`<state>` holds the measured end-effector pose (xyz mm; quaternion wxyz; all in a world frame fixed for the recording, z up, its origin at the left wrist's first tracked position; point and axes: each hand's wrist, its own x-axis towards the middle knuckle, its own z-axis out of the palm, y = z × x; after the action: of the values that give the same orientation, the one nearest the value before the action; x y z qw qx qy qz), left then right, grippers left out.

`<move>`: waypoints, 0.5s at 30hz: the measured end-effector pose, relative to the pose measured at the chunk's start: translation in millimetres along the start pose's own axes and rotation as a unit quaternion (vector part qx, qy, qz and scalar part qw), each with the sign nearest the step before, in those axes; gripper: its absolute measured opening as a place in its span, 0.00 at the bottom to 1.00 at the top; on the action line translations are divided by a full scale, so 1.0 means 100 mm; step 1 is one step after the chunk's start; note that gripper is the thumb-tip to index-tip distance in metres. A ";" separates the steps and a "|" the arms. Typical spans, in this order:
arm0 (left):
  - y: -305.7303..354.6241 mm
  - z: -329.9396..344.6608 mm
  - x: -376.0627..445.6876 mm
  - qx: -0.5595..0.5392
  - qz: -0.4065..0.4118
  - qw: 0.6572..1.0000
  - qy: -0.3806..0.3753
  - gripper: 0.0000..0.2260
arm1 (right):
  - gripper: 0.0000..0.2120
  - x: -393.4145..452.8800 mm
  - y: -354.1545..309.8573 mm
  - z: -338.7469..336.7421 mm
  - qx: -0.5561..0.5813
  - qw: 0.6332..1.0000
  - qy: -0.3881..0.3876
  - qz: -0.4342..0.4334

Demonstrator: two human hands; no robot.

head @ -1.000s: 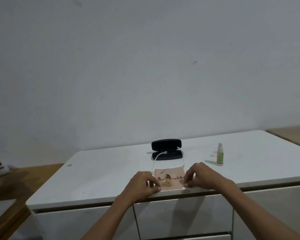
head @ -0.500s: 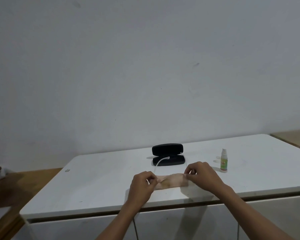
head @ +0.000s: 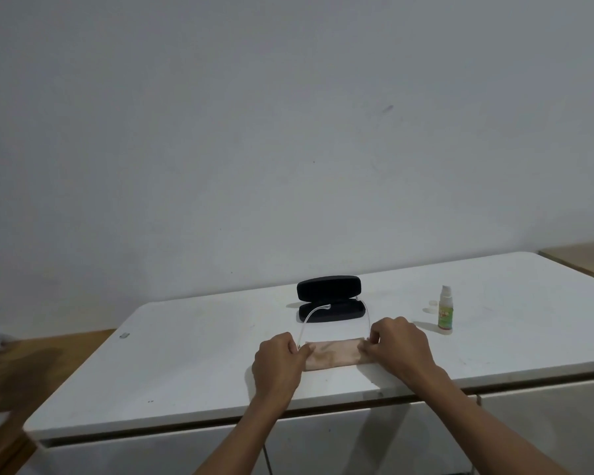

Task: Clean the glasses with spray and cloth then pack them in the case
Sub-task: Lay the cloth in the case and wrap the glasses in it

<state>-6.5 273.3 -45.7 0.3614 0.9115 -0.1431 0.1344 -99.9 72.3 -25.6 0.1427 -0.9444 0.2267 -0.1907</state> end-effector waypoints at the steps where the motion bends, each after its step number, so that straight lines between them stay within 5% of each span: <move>1: 0.01 0.00 0.00 0.022 -0.003 1.000 0.000 0.21 | 0.15 0.00 0.00 -0.01 0.000 1.000 0.000 0.004; 10: -0.08 -0.09 -0.01 -0.115 0.089 0.989 0.007 0.11 | 0.16 0.00 0.05 -0.06 0.150 0.988 0.032 0.001; 15: -0.13 -0.06 0.03 -0.124 0.130 0.984 0.006 0.05 | 0.07 0.01 0.03 -0.02 0.169 0.984 0.052 -0.016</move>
<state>0.7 285.8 -48.8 0.4517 0.8327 -0.2735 0.1666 -100.9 68.7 -24.2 0.2854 -0.8988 0.1831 -0.2778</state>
